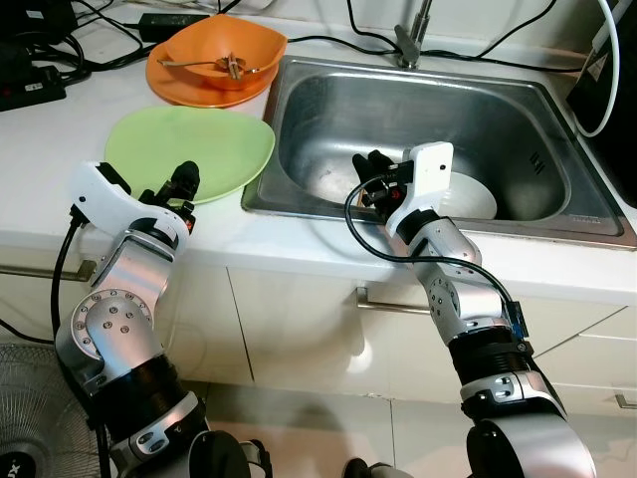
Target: Kitchen organization
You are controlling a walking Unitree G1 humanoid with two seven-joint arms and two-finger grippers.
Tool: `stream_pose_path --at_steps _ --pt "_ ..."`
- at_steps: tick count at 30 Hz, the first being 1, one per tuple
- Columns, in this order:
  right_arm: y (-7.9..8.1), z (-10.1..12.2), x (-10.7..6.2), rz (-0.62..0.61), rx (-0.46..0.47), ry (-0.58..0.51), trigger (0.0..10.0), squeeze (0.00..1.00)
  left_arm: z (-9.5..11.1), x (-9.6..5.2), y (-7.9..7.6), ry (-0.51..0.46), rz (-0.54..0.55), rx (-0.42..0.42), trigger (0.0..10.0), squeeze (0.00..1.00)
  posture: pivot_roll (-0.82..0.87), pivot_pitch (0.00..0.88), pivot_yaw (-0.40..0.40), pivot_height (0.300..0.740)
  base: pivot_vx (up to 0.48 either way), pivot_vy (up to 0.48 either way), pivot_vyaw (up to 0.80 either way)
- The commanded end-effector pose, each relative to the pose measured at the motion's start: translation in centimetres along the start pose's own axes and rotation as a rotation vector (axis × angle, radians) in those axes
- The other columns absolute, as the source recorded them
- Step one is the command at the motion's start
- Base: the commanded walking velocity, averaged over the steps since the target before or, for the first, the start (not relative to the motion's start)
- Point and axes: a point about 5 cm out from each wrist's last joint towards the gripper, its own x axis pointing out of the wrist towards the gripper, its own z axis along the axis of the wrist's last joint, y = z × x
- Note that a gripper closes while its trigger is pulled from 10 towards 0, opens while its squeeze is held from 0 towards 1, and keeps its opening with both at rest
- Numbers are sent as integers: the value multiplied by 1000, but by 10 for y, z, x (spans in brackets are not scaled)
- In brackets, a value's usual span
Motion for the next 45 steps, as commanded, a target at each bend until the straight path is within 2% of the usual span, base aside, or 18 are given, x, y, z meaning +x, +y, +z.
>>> stream_pose_path --at_steps 1,11,15,21,22,23,24,25,45 --pt "-4 1 -4 -13 -9 -2 10000 0 -10 5 -5 34 16 -12 10000 0 189 128 -46 740 0 0 0" --pt "-4 2 -4 -14 -10 -4 10000 0 -18 13 -12 58 -1 -26 10000 0 186 125 -45 740 0 0 0" --pt "-4 2 -4 -14 -10 -3 10000 0 -21 19 -17 68 1 -60 10000 0 182 125 -42 740 0 0 0" --pt "-4 2 -4 -18 -11 -4 10000 0 -24 21 -19 81 -1 -50 10000 0 180 125 -41 740 0 0 0" --pt "-4 2 -4 -18 -12 -4 10000 0 -24 21 -19 81 0 -50 8824 0 180 125 -41 740 0 0 0" --pt "-4 2 -4 -18 -12 -3 10000 0 -25 21 -19 80 2 -51 4941 0 182 124 -42 740 0 0 0" --pt "-4 2 -4 -18 -12 -3 10000 0 -25 21 -19 80 2 -51 4941 0 182 124 -42 740 0 0 0" --pt "-4 2 -4 -19 -11 -3 10000 0 -24 21 -18 75 6 -49 0 0 182 125 -41 740 0 0 0" --pt "-4 2 -3 -17 -13 0 10000 0 -18 17 -19 18 38 -27 0 0 192 127 -44 740 0 0 0"
